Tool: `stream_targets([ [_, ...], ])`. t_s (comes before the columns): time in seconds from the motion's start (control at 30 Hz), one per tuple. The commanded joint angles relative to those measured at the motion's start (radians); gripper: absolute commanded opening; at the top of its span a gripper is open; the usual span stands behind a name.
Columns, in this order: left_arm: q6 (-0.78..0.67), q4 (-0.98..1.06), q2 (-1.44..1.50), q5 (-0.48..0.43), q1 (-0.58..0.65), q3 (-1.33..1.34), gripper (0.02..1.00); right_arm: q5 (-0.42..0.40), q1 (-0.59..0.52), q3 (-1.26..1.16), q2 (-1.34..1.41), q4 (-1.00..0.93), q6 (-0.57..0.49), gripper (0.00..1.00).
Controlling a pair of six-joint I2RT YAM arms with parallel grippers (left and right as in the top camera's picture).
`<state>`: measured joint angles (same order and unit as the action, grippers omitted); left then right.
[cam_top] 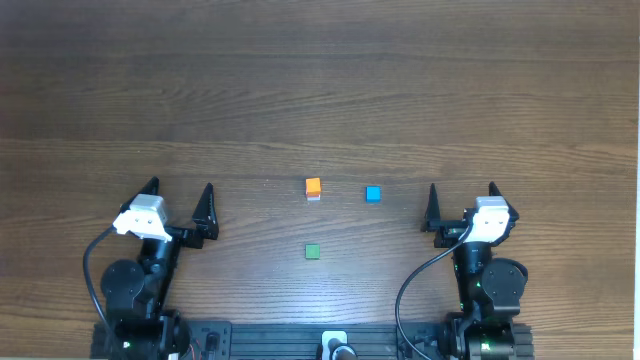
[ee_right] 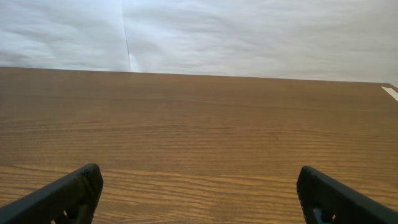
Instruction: Stack Cubes
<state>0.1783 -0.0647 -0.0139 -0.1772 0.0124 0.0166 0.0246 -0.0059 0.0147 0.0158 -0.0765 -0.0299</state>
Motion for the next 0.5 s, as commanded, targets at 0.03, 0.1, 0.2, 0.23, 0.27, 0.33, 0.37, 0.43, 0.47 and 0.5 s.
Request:
stream_targets([
  [0.03,-0.014,0.006,0.007,-0.013,-0.005,-0.011,0.996,0.002,-0.006,-0.009,-0.009,0.003,-0.002,0.993],
  [0.1,-0.014,0.006,0.007,-0.013,-0.005,-0.011,0.998,0.002,-0.006,-0.009,-0.009,0.003,-0.002,0.991],
  [0.2,-0.014,0.006,0.007,-0.013,-0.005,-0.011,0.998,0.002,-0.006,-0.009,-0.009,0.029,-0.002,0.991],
  [0.23,-0.014,0.006,0.007,-0.013,-0.005,-0.011,0.998,0.002,-0.006,-0.009,-0.009,0.037,-0.002,0.991],
  [0.27,-0.014,0.006,0.007,-0.013,-0.005,-0.011,0.996,0.002,-0.006,-0.009,-0.009,0.036,-0.002,0.991],
  [0.33,-0.014,0.006,0.007,-0.013,-0.005,-0.011,0.998,0.002,-0.006,-0.009,-0.009,0.010,-0.002,0.991],
  [0.37,-0.014,0.006,0.007,-0.013,-0.005,-0.011,1.000,0.001,-0.006,-0.009,-0.009,0.000,-0.002,0.991],
  [0.43,-0.014,0.006,0.007,-0.013,-0.005,-0.011,0.998,0.002,-0.006,-0.009,-0.007,0.002,-0.002,0.991],
  [0.47,-0.014,0.006,0.007,-0.013,-0.005,-0.011,0.996,0.003,-0.006,-0.009,-0.007,0.005,0.000,0.991],
  [0.5,-0.014,0.006,0.007,-0.013,-0.005,-0.011,0.998,0.022,-0.006,-0.009,-0.007,0.017,0.011,0.993],
])
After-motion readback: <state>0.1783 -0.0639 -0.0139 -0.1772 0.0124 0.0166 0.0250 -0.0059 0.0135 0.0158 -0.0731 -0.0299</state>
